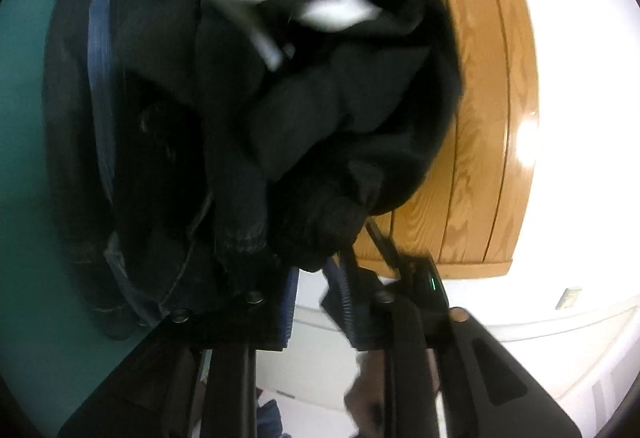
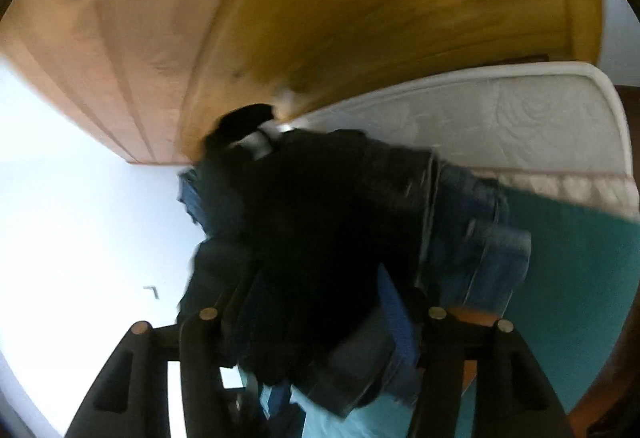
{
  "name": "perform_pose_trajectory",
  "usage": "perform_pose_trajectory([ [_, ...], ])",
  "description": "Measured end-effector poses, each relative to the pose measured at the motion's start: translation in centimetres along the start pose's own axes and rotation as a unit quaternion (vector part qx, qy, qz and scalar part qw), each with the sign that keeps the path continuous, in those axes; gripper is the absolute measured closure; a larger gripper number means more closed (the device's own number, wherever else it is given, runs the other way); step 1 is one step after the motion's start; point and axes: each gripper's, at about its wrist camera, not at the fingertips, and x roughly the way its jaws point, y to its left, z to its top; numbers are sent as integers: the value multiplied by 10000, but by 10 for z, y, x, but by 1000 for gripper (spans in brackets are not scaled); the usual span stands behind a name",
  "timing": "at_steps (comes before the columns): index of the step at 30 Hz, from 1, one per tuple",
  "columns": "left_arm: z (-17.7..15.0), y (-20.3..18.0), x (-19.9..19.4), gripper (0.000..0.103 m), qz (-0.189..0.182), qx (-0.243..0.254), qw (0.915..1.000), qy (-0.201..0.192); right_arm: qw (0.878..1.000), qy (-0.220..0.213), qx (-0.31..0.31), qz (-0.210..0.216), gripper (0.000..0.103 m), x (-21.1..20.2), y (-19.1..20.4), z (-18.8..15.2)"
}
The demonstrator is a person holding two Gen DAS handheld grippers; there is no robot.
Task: Fold clothes
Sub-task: 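Place the folded pants on the stack of clothes and open both grippers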
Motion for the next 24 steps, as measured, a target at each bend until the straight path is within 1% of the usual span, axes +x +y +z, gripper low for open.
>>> perform_pose_trajectory([
  [1,2,-3,-6,76,14,22,10000,-49,9999,-94,-98,75,38,-5,6,-12],
  [2,3,-3,-13,65,56,10,9999,-128,9998,-51,-98,187,26,2,14,-27],
  [3,5,-3,-20,44,112,-16,9997,-214,9995,-5,-92,294,26,10,21,-42],
  [4,7,1,-27,39,216,-82,9992,-324,9994,79,31,339,24,14,19,-45],
  [6,12,8,-40,37,369,-197,9980,-472,9936,528,529,844,24,41,11,-62],
  [7,15,11,-46,37,418,-247,9974,-524,9900,693,766,966,24,56,7,-67],
  [8,18,14,-51,36,435,-292,9970,-576,9871,718,944,1074,22,70,3,-69],
  [10,23,20,-59,36,455,-407,9960,-652,9859,475,996,1260,21,78,3,-65],
  [11,25,23,-62,36,502,-461,9954,-669,9849,353,1021,1352,25,83,3,-63],
  [12,26,25,-64,36,516,-481,9952,-673,9837,230,1046,1443,32,87,3,-60],
  [13,27,27,-65,36,556,-495,9950,-673,9825,111,1053,1532,69,91,3,-58],
  [14,28,29,-66,36,589,-502,9948,-669,9850,40,713,1569,83,88,13,-57],
  [16,29,31,-68,36,617,-480,9949,-644,9853,-25,303,1681,84,79,26,-60],
  [18,29,34,-70,36,621,-532,9948,-608,9887,-61,3,1500,85,66,34,-69],
  [19,29,35,-72,36,623,-549,9948,-595,9905,-58,2,1375,86,62,32,-72],
  [20,29,37,-74,36,632,-565,9947,-580,9933,-44,1,1159,86,58,26,-74],
  [24,30,42,-79,36,827,-583,9941,-399,9981,203,376,450,85,64,-13,-70],
])
